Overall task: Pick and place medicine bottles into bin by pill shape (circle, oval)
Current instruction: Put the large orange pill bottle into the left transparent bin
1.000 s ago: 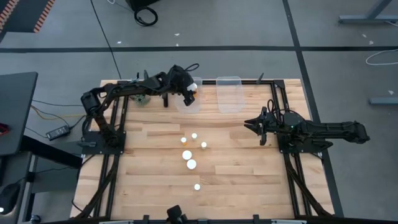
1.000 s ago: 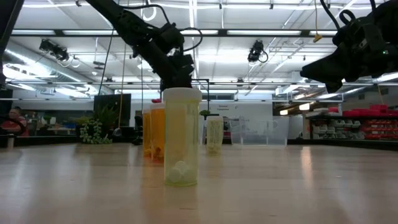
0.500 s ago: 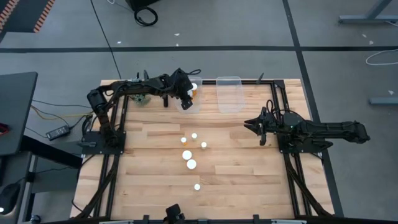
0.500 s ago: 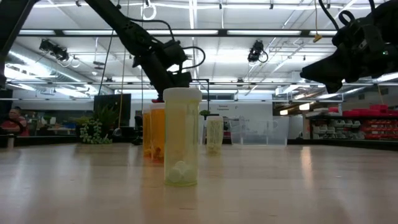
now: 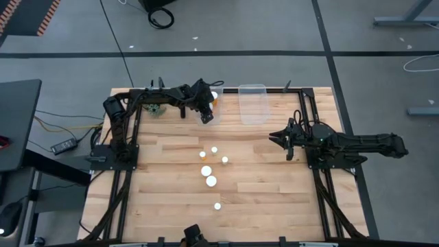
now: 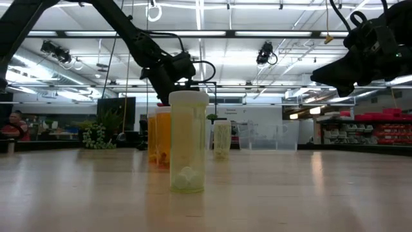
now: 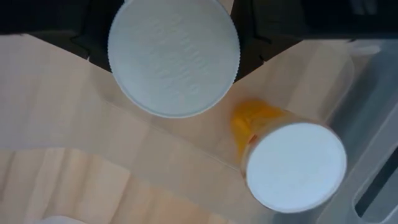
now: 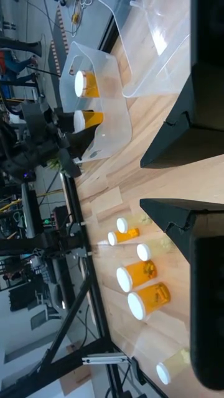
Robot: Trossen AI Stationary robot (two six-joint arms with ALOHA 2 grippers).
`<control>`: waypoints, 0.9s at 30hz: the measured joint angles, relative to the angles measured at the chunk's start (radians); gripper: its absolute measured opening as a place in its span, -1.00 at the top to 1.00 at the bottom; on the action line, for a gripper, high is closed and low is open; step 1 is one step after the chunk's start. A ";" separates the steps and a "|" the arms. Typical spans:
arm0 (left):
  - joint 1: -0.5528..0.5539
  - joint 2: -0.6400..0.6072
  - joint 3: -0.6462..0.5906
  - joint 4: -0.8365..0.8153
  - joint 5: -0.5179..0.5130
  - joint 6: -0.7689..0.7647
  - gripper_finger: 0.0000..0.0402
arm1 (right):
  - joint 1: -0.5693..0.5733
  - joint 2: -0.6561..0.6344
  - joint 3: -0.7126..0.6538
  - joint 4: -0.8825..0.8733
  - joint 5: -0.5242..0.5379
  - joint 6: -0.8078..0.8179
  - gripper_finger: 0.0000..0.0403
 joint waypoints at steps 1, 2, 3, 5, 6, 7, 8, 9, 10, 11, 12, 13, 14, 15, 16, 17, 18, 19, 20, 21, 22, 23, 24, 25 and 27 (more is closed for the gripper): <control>0.000 0.000 0.000 0.001 -0.001 -0.001 -0.09 | 0.000 0.000 0.000 0.000 0.000 0.000 0.53; 0.000 0.000 0.000 0.001 -0.002 -0.003 -0.10 | 0.000 0.000 0.000 0.000 0.000 0.000 0.53; 0.000 0.000 0.000 0.001 -0.002 -0.003 -0.11 | 0.000 0.000 0.000 0.000 0.000 0.000 0.53; 0.000 0.000 0.000 0.001 -0.003 0.001 -0.13 | 0.000 0.000 0.000 0.000 0.000 0.000 0.53; 0.000 0.000 0.000 0.001 -0.003 0.001 -0.15 | 0.000 0.000 0.000 0.000 0.000 0.000 0.53; 0.000 0.000 0.000 0.002 -0.004 0.001 -0.17 | 0.000 0.000 0.000 0.000 0.000 0.000 0.53; 0.001 0.000 0.004 -0.003 -0.006 0.002 -0.19 | 0.000 0.000 0.000 0.000 0.000 0.000 0.53; 0.002 0.000 0.011 -0.012 -0.009 0.003 -0.21 | 0.000 0.000 0.000 0.000 0.000 0.000 0.53; 0.002 0.001 0.017 -0.023 -0.014 0.005 -0.24 | 0.000 0.000 0.000 0.000 0.000 0.000 0.53; 0.002 0.001 0.021 -0.027 -0.014 0.006 -0.26 | 0.000 0.000 0.000 0.000 0.000 0.000 0.53; 0.002 0.001 0.026 -0.030 -0.014 0.006 -0.28 | 0.000 0.000 0.000 0.000 0.000 0.000 0.53; 0.002 0.001 0.032 -0.031 -0.014 0.006 -0.30 | 0.000 0.000 0.000 0.000 0.000 0.000 0.53; 0.002 0.001 0.040 -0.036 -0.014 0.007 -0.32 | 0.000 0.000 0.000 0.000 0.000 0.000 0.53; 0.002 0.001 0.048 -0.046 -0.014 0.007 -0.34 | 0.000 0.000 0.000 0.000 0.000 0.000 0.53; 0.002 0.001 0.055 -0.055 -0.014 0.009 -0.36 | 0.000 0.000 0.000 0.000 0.000 0.000 0.53; 0.002 0.001 0.062 -0.064 -0.014 0.014 -0.37 | 0.000 0.000 0.000 0.000 0.000 0.000 0.53; 0.002 0.001 0.068 -0.074 -0.014 0.023 -0.38 | 0.000 0.000 0.000 0.000 0.000 0.000 0.53; 0.002 0.001 0.072 -0.079 -0.013 0.028 -0.39 | 0.000 0.000 0.000 0.000 0.000 0.000 0.53; 0.002 0.001 0.077 -0.085 -0.013 0.031 -0.39 | 0.000 0.000 0.000 0.000 0.000 0.000 0.53; 0.002 0.001 0.081 -0.092 -0.013 0.032 -0.39 | 0.000 0.000 0.000 0.000 0.000 0.000 0.53; 0.002 0.001 0.085 -0.100 -0.012 0.032 -0.39 | 0.000 0.000 0.000 0.000 0.000 0.000 0.53; 0.002 0.001 0.088 -0.106 -0.012 0.035 -0.39 | 0.000 0.000 0.000 0.000 0.000 0.000 0.53; 0.002 0.001 0.090 -0.111 -0.011 0.040 -0.39 | 0.000 0.000 0.000 0.000 0.000 0.000 0.53; 0.002 0.001 0.091 -0.114 -0.011 0.050 -0.39 | 0.000 0.000 0.000 0.000 0.000 0.000 0.53; 0.002 -0.006 0.093 -0.123 -0.011 0.064 -0.39 | 0.000 0.000 0.000 0.000 0.000 0.000 0.53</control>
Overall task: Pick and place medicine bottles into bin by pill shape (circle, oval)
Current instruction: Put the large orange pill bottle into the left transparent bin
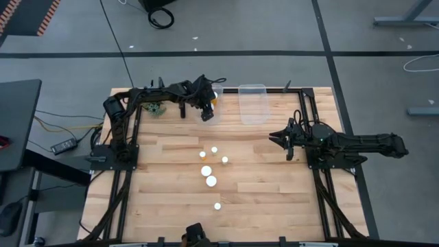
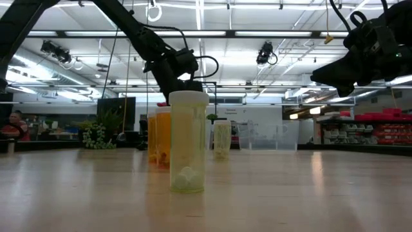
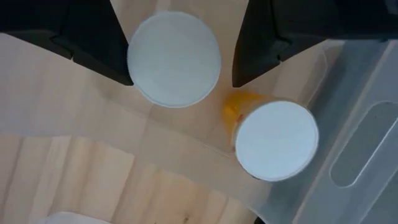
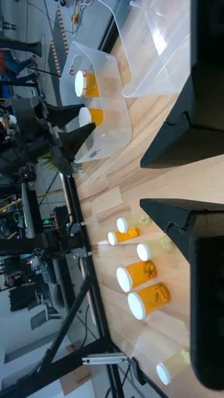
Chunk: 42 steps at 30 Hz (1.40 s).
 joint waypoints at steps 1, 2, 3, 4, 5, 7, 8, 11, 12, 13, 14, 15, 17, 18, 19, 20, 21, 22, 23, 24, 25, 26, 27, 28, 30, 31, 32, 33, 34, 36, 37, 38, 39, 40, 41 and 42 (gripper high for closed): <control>-0.001 -0.006 0.000 0.002 -0.002 0.012 -0.39 | 0.000 0.000 0.000 0.000 0.000 0.000 0.53; -0.001 -0.016 0.000 0.004 -0.003 0.019 -0.39 | 0.000 0.000 0.000 0.000 0.000 0.000 0.53; -0.001 -0.027 0.000 0.000 -0.004 0.027 -0.39 | 0.000 0.000 0.000 0.000 0.000 0.000 0.53; -0.002 -0.038 0.001 0.002 -0.010 0.041 -0.39 | 0.000 0.000 0.000 0.000 0.000 0.000 0.53; -0.002 -0.052 0.002 0.005 -0.011 0.048 -0.39 | 0.000 0.000 0.000 0.000 0.000 0.000 0.53; -0.003 -0.075 0.002 0.000 -0.012 0.066 -0.39 | 0.000 0.000 0.000 0.000 0.000 0.000 0.53; -0.005 -0.089 0.002 -0.002 -0.012 0.072 -0.39 | 0.000 0.000 0.000 0.000 0.000 0.000 0.53; -0.021 -0.131 0.002 -0.012 -0.002 0.101 -0.39 | 0.000 0.000 0.000 0.000 0.000 0.000 0.53; -0.030 -0.142 0.002 -0.025 0.011 0.112 -0.39 | 0.000 0.000 0.000 0.000 0.000 0.000 0.53; -0.043 -0.151 0.002 -0.039 0.021 0.127 -0.39 | 0.000 0.000 0.000 0.000 0.000 0.000 0.53; -0.057 -0.159 0.002 -0.049 0.031 0.143 -0.39 | 0.000 0.000 0.000 0.000 0.000 0.000 0.53; -0.074 -0.170 0.001 -0.068 0.035 0.157 -0.39 | 0.000 0.000 0.000 0.000 0.000 0.000 0.53; -0.109 -0.190 -0.007 -0.084 0.036 0.191 -0.39 | 0.000 0.000 0.000 0.000 0.000 0.000 0.53; -0.130 -0.198 -0.010 -0.096 0.038 0.208 -0.39 | 0.000 0.000 0.000 0.000 0.000 0.000 0.53; -0.149 -0.205 -0.015 -0.112 0.038 0.225 -0.39 | 0.000 0.000 0.000 0.000 0.000 0.000 0.53; -0.169 -0.211 -0.020 -0.124 0.038 0.239 -0.39 | 0.000 0.000 0.000 0.000 0.000 0.000 0.53; -0.189 -0.218 -0.023 -0.135 0.037 0.252 -0.39 | 0.000 0.000 0.000 0.000 0.000 0.000 0.53; -0.209 -0.222 -0.024 -0.145 0.037 0.258 -0.39 | 0.000 0.000 0.000 0.000 0.000 0.000 0.53; -0.228 -0.226 -0.024 -0.149 0.037 0.260 -0.39 | 0.000 0.000 0.000 0.000 0.000 0.000 0.53; -0.245 -0.230 -0.024 -0.161 0.037 0.260 -0.39 | 0.000 0.000 0.000 0.000 0.000 0.000 0.53; -0.261 -0.234 -0.024 -0.170 0.037 0.259 -0.39 | 0.000 0.000 0.000 0.000 0.000 0.000 0.53; -0.278 -0.236 -0.024 -0.172 0.038 0.259 -0.39 | 0.000 0.000 0.000 0.000 0.000 0.000 0.53; -0.294 -0.238 -0.024 -0.180 0.037 0.259 -0.39 | 0.000 0.000 0.000 0.000 0.000 0.000 0.53; -0.309 -0.240 -0.024 -0.200 0.037 0.258 -0.39 | 0.000 0.000 0.000 0.000 0.000 0.000 0.53; -0.342 -0.243 -0.024 -0.223 0.037 0.252 -0.39 | 0.000 0.000 0.000 0.000 0.000 0.000 0.53; -0.357 -0.243 -0.024 -0.238 0.037 0.248 -0.39 | 0.000 0.000 0.000 0.000 0.000 0.000 0.53; -0.372 -0.243 -0.024 -0.265 0.037 0.235 -0.39 | 0.000 0.000 0.000 0.000 0.000 0.000 0.53; -0.389 -0.243 -0.024 -0.285 0.037 0.225 -0.39 | 0.000 0.000 0.000 0.000 0.000 0.000 0.53; -0.407 -0.243 -0.024 -0.301 0.037 0.220 -0.39 | 0.000 0.000 0.000 0.000 0.000 0.000 0.53; -0.443 -0.243 -0.024 -0.335 0.036 0.217 -0.39 | 0.000 0.000 0.000 0.000 0.000 0.000 0.53; -0.463 -0.243 -0.024 -0.348 0.036 0.217 -0.39 | 0.000 0.000 0.000 0.000 0.000 0.000 0.53; -0.482 -0.243 -0.024 -0.354 0.036 0.216 -0.39 | 0.000 0.000 0.000 0.000 0.000 0.000 0.53; -0.500 -0.243 -0.024 -0.357 0.037 0.215 -0.39 | 0.000 0.000 0.000 0.000 0.000 0.000 0.53; -0.517 -0.243 -0.024 -0.364 0.037 0.213 -0.39 | 0.000 0.000 0.000 0.000 0.000 0.000 0.53; -0.533 -0.243 -0.024 -0.375 0.037 0.213 -0.39 | 0.000 0.000 0.000 0.000 0.000 0.000 0.53; -0.548 -0.243 -0.024 -0.379 0.037 0.212 -0.39 | 0.000 0.000 0.000 0.000 0.000 0.000 0.53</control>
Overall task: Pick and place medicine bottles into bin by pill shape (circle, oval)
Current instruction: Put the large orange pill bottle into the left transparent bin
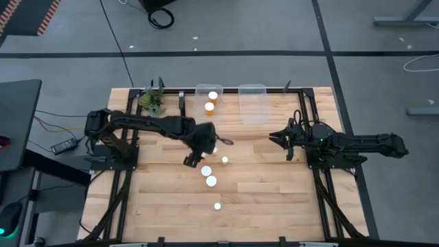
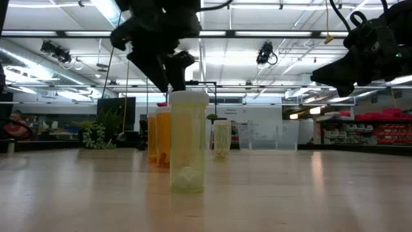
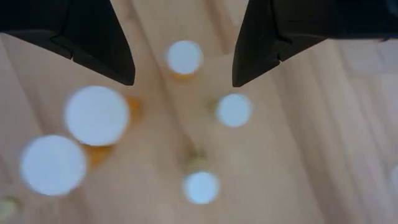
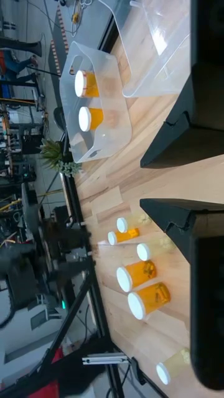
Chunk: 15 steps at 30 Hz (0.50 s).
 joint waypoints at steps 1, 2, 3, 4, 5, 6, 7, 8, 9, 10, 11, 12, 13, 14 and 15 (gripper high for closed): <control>-0.013 0.000 0.000 -0.002 0.000 -0.006 -0.39 | 0.000 0.000 0.000 0.000 0.000 0.000 0.53; -0.025 0.000 0.000 -0.011 0.000 -0.011 -0.39 | 0.000 0.000 0.000 0.000 0.000 0.000 0.53; -0.034 0.000 0.000 -0.024 0.000 -0.015 -0.39 | 0.000 0.000 0.000 0.000 0.000 0.000 0.53; -0.043 0.000 0.000 -0.033 0.000 -0.023 -0.39 | 0.000 0.000 0.000 0.000 0.000 0.000 0.53; -0.051 0.000 0.000 -0.042 0.000 -0.038 -0.39 | 0.000 0.000 0.000 0.000 0.000 0.000 0.53; -0.057 0.000 0.000 -0.053 0.000 -0.051 -0.39 | 0.000 0.000 0.000 0.000 0.000 0.000 0.53; -0.063 0.000 0.000 -0.064 -0.001 -0.069 -0.39 | 0.000 0.000 0.000 0.000 0.000 0.000 0.53; -0.070 0.001 0.000 -0.072 -0.001 -0.086 -0.39 | 0.000 0.000 0.000 0.000 0.000 0.000 0.53; -0.077 0.002 0.000 -0.071 -0.002 -0.095 -0.39 | 0.000 0.000 0.000 0.000 0.000 0.000 0.53; -0.086 0.003 0.000 -0.069 -0.002 -0.107 -0.39 | 0.000 0.000 0.000 0.000 0.000 0.000 0.53; -0.096 0.004 0.000 -0.070 -0.002 -0.114 -0.39 | 0.000 0.000 0.000 0.000 0.000 0.000 0.53; -0.107 0.004 0.000 -0.067 -0.003 -0.115 -0.39 | 0.000 0.000 0.000 0.000 0.000 0.000 0.53; -0.119 0.007 0.000 -0.061 -0.005 -0.115 -0.39 | 0.000 0.000 0.000 0.000 0.000 0.000 0.53; -0.130 0.013 0.000 -0.051 -0.010 -0.115 -0.39 | 0.000 0.000 0.000 0.000 0.000 0.000 0.53; -0.141 0.018 0.000 -0.047 -0.019 -0.115 -0.39 | 0.000 0.000 0.000 0.000 0.000 0.000 0.53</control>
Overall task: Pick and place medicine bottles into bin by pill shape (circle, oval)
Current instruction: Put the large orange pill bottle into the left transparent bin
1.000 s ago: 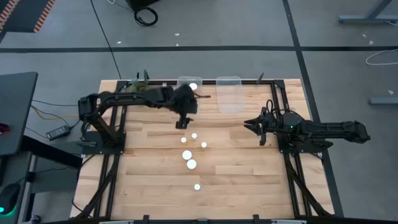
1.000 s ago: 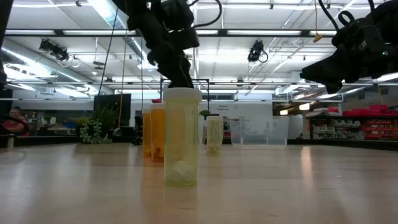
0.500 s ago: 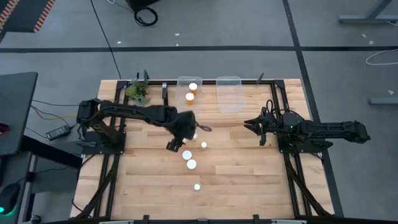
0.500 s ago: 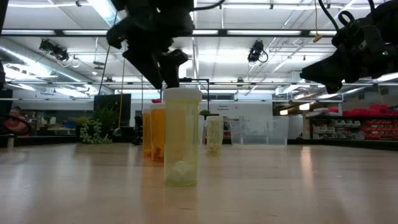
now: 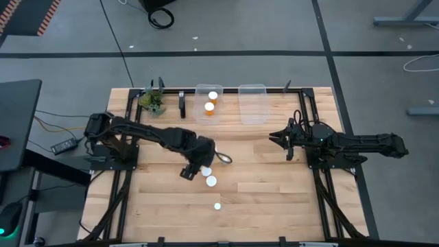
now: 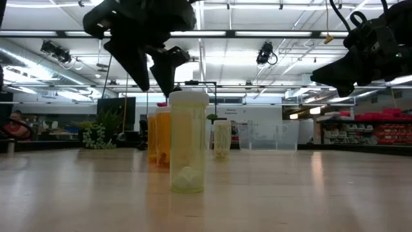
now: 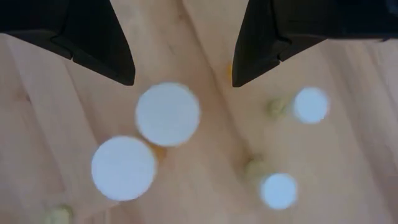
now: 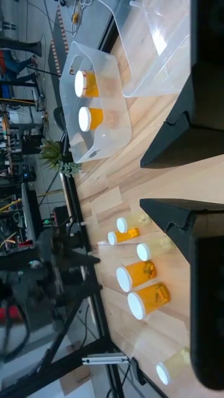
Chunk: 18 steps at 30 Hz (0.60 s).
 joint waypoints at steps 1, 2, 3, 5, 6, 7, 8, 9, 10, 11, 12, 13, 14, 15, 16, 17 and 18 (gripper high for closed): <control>-0.009 0.003 -0.001 -0.007 -0.005 0.000 -0.39 | 0.000 0.000 0.000 0.000 0.000 0.000 0.53; -0.018 0.010 -0.001 -0.004 -0.009 0.000 -0.39 | 0.000 0.000 0.000 0.000 0.000 0.000 0.53; -0.026 0.017 0.000 0.006 -0.011 0.000 -0.39 | 0.000 0.000 0.000 0.000 0.000 0.000 0.53; -0.039 0.034 0.000 -0.002 -0.024 0.001 -0.39 | 0.000 0.001 0.000 0.000 0.000 0.000 0.53; -0.047 0.041 0.000 0.008 -0.037 0.001 -0.39 | 0.000 0.003 0.000 -0.001 0.000 0.000 0.53; -0.053 0.045 0.000 0.010 -0.059 0.001 -0.39 | 0.000 0.003 -0.001 -0.002 0.000 0.000 0.53; -0.056 0.047 0.000 0.002 -0.073 0.001 -0.39 | 0.000 0.005 -0.001 0.000 0.000 0.000 0.53; -0.061 0.049 0.000 0.006 -0.085 0.000 -0.39 | 0.000 0.008 -0.001 0.001 0.000 0.000 0.53; -0.064 0.052 0.000 0.008 -0.093 0.000 -0.39 | 0.000 0.009 -0.001 -0.003 0.000 0.000 0.53; -0.066 0.055 0.000 0.003 -0.095 0.000 -0.39 | 0.000 0.010 -0.001 -0.002 0.000 0.000 0.53; -0.066 0.062 0.000 0.007 -0.097 0.000 -0.39 | 0.000 0.012 -0.001 0.000 0.000 0.000 0.53; -0.067 0.066 0.000 0.011 -0.101 0.001 -0.39 | 0.000 0.013 -0.001 -0.002 0.000 0.000 0.53; -0.070 0.068 0.000 0.008 -0.108 0.001 -0.39 | 0.000 0.014 -0.001 -0.003 0.000 0.000 0.53; -0.071 0.071 0.000 0.007 -0.110 0.002 -0.39 | 0.000 0.015 -0.001 0.000 0.000 0.000 0.53; -0.073 0.077 0.001 0.019 -0.114 0.007 -0.39 | 0.000 0.016 -0.001 -0.001 0.000 0.000 0.53; -0.077 0.081 0.001 0.027 -0.127 0.016 -0.39 | 0.000 0.016 -0.001 -0.003 0.000 0.000 0.53; -0.081 0.085 0.001 0.020 -0.141 0.027 -0.39 | 0.000 0.016 -0.001 -0.002 0.000 0.000 0.53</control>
